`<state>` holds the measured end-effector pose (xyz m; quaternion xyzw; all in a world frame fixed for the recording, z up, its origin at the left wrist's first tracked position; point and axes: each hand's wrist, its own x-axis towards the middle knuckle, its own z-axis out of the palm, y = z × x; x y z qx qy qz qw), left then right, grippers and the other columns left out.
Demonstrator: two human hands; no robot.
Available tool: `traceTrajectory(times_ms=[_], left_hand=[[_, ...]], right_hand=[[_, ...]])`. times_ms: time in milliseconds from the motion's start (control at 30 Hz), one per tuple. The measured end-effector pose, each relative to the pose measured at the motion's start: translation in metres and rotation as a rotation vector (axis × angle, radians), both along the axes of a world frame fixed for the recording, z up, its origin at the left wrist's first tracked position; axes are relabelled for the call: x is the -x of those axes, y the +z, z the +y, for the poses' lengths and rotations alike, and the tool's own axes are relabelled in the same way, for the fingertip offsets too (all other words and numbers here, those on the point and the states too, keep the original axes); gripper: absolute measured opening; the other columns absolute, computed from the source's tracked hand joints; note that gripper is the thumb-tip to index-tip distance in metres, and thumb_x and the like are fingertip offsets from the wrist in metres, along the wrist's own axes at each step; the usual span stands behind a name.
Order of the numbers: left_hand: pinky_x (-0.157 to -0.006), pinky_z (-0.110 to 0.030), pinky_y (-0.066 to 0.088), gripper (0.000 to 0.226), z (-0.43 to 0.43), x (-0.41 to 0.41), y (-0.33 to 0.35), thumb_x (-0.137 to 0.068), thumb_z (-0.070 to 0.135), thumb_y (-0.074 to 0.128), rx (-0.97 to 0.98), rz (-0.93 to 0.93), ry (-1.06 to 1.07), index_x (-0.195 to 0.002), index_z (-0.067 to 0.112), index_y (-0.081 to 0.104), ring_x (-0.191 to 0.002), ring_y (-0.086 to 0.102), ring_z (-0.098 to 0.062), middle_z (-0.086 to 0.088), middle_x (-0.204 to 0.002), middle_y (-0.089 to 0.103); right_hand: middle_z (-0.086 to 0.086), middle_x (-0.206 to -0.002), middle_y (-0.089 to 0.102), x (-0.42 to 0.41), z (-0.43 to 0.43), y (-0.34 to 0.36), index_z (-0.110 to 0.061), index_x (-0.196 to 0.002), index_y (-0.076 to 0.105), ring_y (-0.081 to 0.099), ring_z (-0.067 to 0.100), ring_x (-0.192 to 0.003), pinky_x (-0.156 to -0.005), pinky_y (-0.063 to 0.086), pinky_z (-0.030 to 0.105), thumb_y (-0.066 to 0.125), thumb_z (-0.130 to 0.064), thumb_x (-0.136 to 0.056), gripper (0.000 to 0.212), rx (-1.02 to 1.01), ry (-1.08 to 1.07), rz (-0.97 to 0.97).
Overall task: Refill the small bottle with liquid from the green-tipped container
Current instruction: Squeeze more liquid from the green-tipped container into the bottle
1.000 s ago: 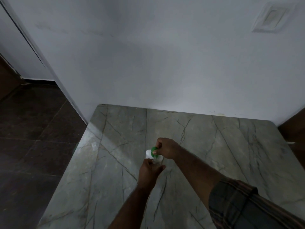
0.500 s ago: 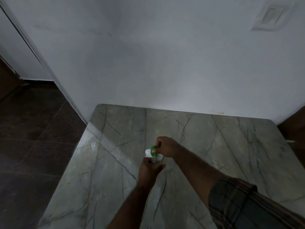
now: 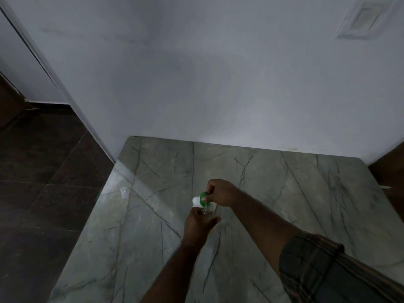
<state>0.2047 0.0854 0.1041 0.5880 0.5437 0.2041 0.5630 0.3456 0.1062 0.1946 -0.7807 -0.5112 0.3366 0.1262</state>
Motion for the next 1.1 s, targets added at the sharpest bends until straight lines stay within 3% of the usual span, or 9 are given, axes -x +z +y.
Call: traceTrajectory(times_ms=[133, 233, 400, 633, 867, 1000, 1100], left_hand=[[-0.072, -0.027, 0.056, 0.048, -0.0009, 0.0005, 0.0018, -0.069, 0.032, 0.087, 0.011, -0.009, -0.007, -0.104, 0.019, 0.057, -0.088, 0.066, -0.013, 0.003, -0.099, 0.067], [-0.074, -0.029, 0.056, 0.049, -0.0012, 0.0007, -0.0002, -0.069, 0.032, 0.087, 0.012, 0.008, -0.008, -0.106, 0.017, 0.057, -0.089, 0.066, -0.014, 0.003, -0.099, 0.067], [-0.071, -0.023, 0.054, 0.051, 0.0006, 0.0011, -0.0015, -0.069, 0.032, 0.087, -0.002, 0.016, -0.021, -0.107, 0.017, 0.058, -0.09, 0.066, -0.011, 0.004, -0.099, 0.068], [-0.062, -0.013, 0.047, 0.045, 0.0019, 0.0017, 0.002, -0.068, 0.034, 0.088, -0.014, 0.028, -0.044, -0.098, 0.029, 0.054, -0.084, 0.064, -0.003, 0.008, -0.096, 0.066], [-0.063, -0.015, 0.047, 0.049, 0.0025, 0.0034, -0.003, -0.067, 0.038, 0.088, -0.009, 0.04, -0.043, -0.102, 0.023, 0.056, -0.086, 0.065, -0.007, 0.005, -0.097, 0.067], [-0.062, -0.014, 0.047, 0.046, 0.0013, 0.0027, -0.0016, -0.068, 0.035, 0.088, 0.0, 0.022, -0.028, -0.1, 0.024, 0.056, -0.084, 0.065, -0.006, 0.005, -0.096, 0.067], [-0.069, -0.021, 0.053, 0.049, 0.0027, 0.0023, 0.0017, -0.069, 0.036, 0.086, -0.018, 0.029, -0.048, -0.105, 0.021, 0.057, -0.088, 0.065, -0.008, 0.005, -0.099, 0.066]], right_hand=[[0.006, -0.104, 0.064, 0.0022, -0.0015, -0.0023, -0.011, -0.099, 0.062, 0.053, 0.015, -0.087, -0.071, 0.039, 0.028, 0.074, -0.029, -0.081, 0.028, 0.019, -0.009, 0.001], [0.005, -0.098, 0.062, 0.0027, -0.002, -0.0066, -0.011, -0.098, 0.062, 0.052, 0.015, -0.085, -0.069, 0.038, 0.028, 0.073, -0.029, -0.081, 0.027, 0.017, -0.016, 0.008], [0.008, -0.106, 0.065, 0.0016, -0.0012, -0.0056, -0.01, -0.099, 0.063, 0.052, 0.015, -0.086, -0.071, 0.038, 0.028, 0.075, -0.028, -0.08, 0.029, 0.012, -0.008, 0.004], [0.006, -0.105, 0.065, 0.0003, -0.002, -0.0011, -0.011, -0.099, 0.063, 0.053, 0.014, -0.087, -0.072, 0.038, 0.028, 0.075, -0.028, -0.08, 0.028, -0.002, -0.008, 0.0], [0.003, -0.094, 0.06, 0.0032, -0.002, -0.0057, -0.015, -0.091, 0.06, 0.053, 0.016, -0.086, -0.073, 0.04, 0.03, 0.074, -0.028, -0.08, 0.022, 0.001, 0.002, -0.021], [0.009, -0.102, 0.064, 0.0022, -0.0005, -0.0038, -0.01, -0.095, 0.062, 0.053, 0.016, -0.087, -0.073, 0.039, 0.028, 0.075, -0.027, -0.08, 0.026, 0.002, 0.018, -0.008], [0.008, -0.105, 0.065, -0.0001, -0.0002, 0.0, -0.008, -0.098, 0.063, 0.054, 0.016, -0.087, -0.074, 0.041, 0.029, 0.075, -0.028, -0.08, 0.029, -0.007, 0.008, -0.002]])
